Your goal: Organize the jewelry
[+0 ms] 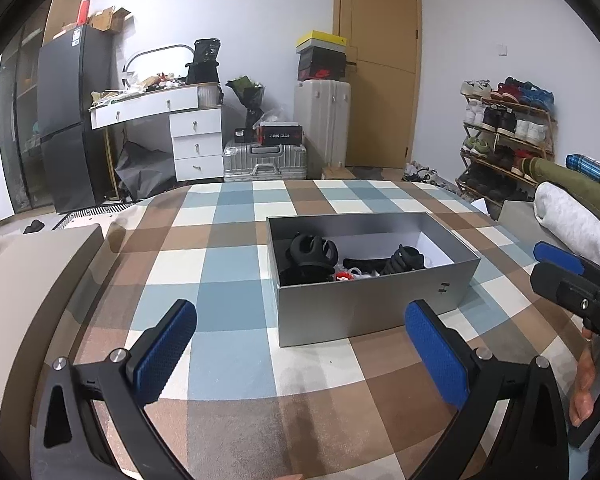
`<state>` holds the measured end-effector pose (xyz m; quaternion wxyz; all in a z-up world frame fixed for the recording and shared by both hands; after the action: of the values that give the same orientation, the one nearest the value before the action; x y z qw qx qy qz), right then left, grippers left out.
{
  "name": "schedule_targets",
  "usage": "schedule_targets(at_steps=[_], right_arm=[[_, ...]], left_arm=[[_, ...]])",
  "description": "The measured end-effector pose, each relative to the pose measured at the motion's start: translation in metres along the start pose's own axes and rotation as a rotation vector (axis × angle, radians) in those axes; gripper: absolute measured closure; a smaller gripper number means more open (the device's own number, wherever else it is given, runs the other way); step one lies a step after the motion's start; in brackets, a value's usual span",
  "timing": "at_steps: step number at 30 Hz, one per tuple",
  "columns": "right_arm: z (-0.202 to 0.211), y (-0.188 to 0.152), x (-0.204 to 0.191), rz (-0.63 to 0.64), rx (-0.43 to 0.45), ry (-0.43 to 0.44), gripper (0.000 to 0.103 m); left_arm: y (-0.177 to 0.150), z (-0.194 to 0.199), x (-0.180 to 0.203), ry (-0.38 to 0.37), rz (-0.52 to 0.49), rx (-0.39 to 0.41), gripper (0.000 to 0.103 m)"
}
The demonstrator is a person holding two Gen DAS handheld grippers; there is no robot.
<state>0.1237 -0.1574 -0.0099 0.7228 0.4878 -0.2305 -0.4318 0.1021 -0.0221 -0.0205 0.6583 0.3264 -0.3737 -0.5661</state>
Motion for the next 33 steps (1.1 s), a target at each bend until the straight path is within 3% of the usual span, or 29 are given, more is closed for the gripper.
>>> schedule_targets(at_steps=[10, 33], right_arm=[[0.0033, -0.0046, -0.0002, 0.013, 0.016, -0.038, 0.000], [0.0035, -0.0046, 0.0006, 0.017, 0.006, -0.039, 0.000]], left_arm=[[-0.0026, -0.0004, 0.0039, -0.005, -0.018, -0.013, 0.001], [-0.0039, -0.0012, 0.0022, 0.001, -0.011, -0.022, 0.001]])
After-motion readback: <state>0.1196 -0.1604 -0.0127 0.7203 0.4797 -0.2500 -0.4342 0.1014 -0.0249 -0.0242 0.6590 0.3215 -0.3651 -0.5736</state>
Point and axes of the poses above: each gripper's, at about its wrist camera, not at the fingertips, and z roughly against the way its jaws point, x to its right, y to its top, the point moved 7 cm from there along -z, roughly the way its jaws point, and after that the axes turned 5 degrees about z, right-handed, at the moved point
